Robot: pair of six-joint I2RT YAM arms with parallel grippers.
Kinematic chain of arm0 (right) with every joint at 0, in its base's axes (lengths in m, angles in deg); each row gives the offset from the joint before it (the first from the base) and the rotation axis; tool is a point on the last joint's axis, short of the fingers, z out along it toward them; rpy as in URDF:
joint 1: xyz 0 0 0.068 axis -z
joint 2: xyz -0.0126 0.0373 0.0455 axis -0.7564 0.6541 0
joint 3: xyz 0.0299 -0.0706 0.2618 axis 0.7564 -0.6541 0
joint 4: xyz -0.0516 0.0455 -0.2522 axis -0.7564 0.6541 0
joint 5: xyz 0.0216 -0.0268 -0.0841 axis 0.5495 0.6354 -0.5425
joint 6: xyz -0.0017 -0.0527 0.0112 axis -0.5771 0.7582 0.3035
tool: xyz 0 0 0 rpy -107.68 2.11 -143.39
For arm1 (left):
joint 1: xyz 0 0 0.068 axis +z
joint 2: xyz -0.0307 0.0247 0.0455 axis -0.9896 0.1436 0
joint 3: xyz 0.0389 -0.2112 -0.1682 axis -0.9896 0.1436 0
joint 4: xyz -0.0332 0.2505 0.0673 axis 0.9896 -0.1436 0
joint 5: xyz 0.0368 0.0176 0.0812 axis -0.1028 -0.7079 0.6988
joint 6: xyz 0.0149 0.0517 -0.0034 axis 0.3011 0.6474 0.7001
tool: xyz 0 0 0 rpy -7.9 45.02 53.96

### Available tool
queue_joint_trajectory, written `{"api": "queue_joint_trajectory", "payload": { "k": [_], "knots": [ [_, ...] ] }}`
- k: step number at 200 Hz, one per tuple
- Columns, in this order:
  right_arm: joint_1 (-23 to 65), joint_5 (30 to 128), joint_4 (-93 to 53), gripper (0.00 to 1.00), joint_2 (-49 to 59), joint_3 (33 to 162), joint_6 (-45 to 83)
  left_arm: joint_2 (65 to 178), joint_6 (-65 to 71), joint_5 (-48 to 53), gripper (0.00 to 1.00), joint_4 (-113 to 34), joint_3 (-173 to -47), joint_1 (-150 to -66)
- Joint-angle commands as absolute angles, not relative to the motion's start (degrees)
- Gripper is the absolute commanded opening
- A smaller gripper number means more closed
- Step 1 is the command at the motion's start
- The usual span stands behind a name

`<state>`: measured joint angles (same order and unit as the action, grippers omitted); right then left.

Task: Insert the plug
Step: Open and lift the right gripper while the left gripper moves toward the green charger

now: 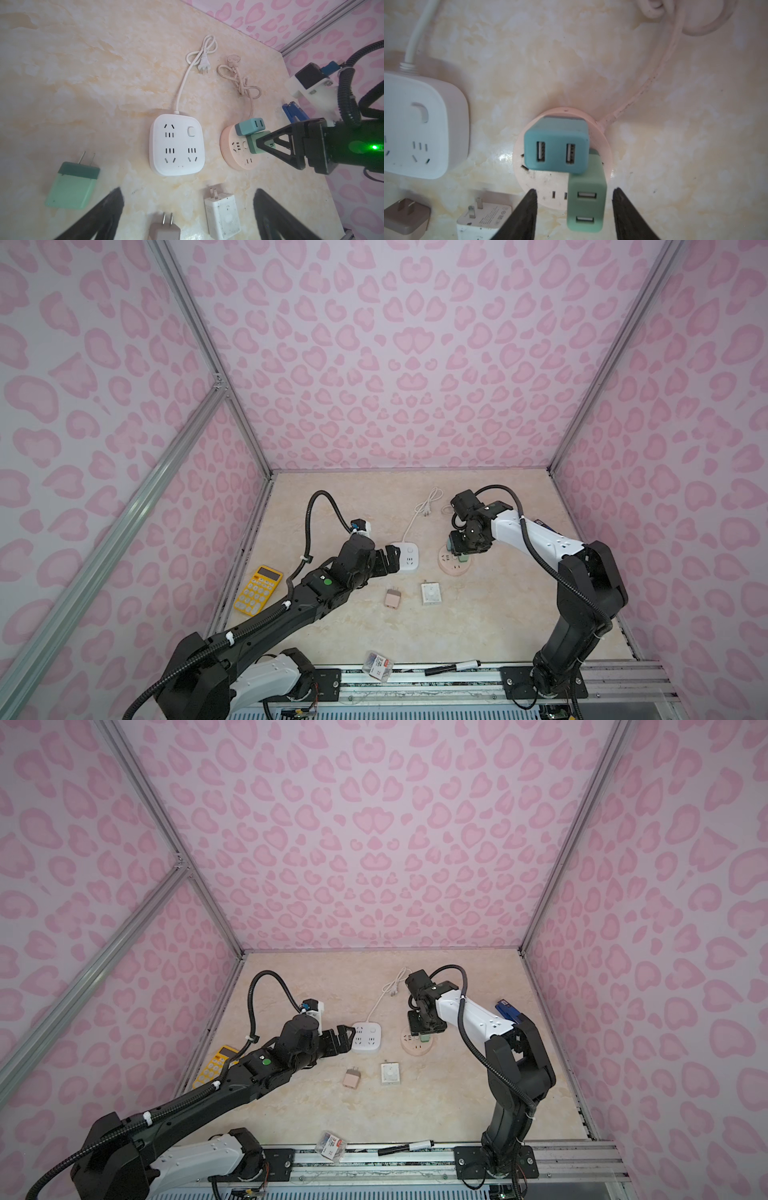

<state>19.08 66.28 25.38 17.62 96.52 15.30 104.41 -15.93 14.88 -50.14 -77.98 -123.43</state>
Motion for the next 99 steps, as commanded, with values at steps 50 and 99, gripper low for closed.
{"api": "queue_joint_trajectory", "payload": {
  "k": [50, 99],
  "knots": [
    [20.06, 67.59, 24.7, 0.58, 13.2, 95.32, 16.0, 104.83, -16.39, 16.46, 1.0, -49.63, -78.12, -123.48],
    [18.48, 64.38, 16.49, 0.56, 2.29, 87.78, 14.93, 105.69, -18.55, 21.25, 0.99, -47.72, -76.81, -123.48]
  ]
}}
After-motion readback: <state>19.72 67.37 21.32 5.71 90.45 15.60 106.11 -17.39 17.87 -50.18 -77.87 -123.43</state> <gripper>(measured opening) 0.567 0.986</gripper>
